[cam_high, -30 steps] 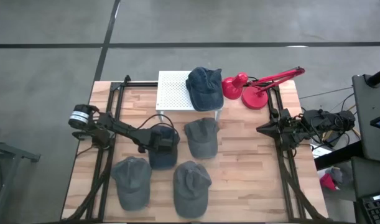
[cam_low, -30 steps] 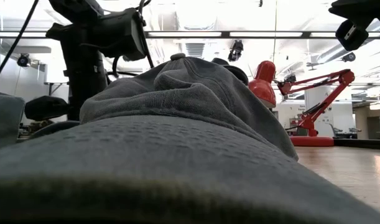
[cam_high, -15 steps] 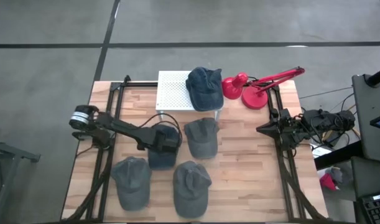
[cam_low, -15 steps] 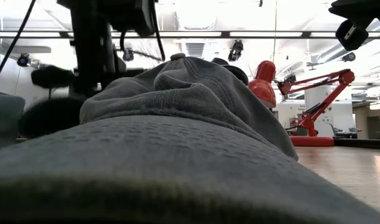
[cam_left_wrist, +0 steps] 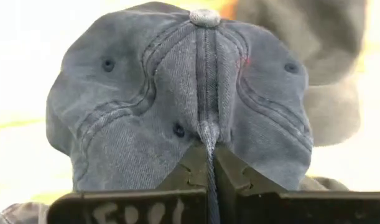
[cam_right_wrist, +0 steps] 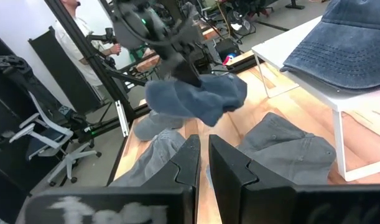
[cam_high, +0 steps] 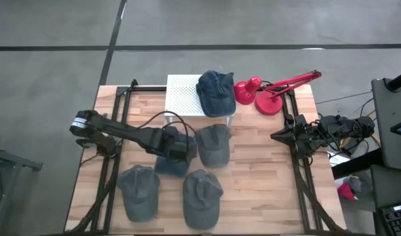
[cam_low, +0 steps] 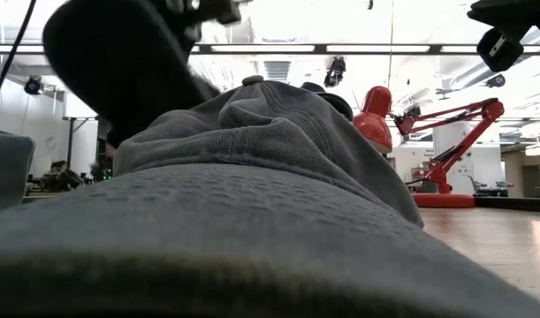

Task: Pick & Place hat
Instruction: Stack the gray cap on the top of the other gray cap on the shelf

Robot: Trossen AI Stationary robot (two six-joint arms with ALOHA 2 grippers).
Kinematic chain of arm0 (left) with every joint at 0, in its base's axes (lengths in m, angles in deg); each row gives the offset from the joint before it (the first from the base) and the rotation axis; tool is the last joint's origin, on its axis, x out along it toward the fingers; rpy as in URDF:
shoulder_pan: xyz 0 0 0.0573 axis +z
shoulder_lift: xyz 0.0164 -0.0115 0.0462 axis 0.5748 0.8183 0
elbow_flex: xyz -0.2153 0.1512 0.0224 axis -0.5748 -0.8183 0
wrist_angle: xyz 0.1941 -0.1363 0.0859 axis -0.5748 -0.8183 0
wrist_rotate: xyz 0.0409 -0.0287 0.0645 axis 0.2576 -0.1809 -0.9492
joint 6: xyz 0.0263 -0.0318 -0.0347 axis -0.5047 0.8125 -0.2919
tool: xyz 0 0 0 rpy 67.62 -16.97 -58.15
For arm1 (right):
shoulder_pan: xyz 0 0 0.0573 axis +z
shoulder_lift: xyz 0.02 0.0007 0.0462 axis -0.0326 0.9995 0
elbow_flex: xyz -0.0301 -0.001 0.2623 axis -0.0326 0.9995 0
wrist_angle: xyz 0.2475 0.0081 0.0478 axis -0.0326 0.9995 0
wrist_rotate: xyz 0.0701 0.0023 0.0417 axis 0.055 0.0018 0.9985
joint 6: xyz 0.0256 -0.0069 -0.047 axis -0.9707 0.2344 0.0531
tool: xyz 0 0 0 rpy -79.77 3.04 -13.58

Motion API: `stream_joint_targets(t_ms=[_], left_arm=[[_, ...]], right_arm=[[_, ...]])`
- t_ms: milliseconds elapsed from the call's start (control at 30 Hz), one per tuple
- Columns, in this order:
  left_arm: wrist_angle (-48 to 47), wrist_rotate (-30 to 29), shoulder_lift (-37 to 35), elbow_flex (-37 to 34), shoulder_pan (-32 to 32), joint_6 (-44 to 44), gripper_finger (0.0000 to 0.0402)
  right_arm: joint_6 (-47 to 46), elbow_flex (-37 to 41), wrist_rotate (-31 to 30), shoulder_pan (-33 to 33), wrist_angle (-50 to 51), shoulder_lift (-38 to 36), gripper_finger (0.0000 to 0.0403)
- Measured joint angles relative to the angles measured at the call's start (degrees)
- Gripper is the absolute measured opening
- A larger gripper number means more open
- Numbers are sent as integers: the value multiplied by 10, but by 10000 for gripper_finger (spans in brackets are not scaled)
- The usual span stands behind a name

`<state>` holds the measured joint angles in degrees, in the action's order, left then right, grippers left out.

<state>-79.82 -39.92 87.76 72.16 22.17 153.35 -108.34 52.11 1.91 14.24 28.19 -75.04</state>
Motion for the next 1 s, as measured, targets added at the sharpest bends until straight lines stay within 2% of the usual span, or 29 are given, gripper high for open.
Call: stream_joint_targets(t_ms=[267,533,633,833,1000], left_arm=[[-33,-65,0,109,-19,-28,0],[-30,-120,0,181,-36,-55,0],[-21,-157,0,203,-39,-73,0],[63,-235,1,222,-41,-154,0],[143,-285,1,226,-40,-235,0]], right_arm=[[0,0,0,0,0,0,31],[0,0,0,0,0,0,31],[1,0,0,0,0,0,31],[11,0,-3,0,0,0,31],[6,0,-32,0,-17,7,31]])
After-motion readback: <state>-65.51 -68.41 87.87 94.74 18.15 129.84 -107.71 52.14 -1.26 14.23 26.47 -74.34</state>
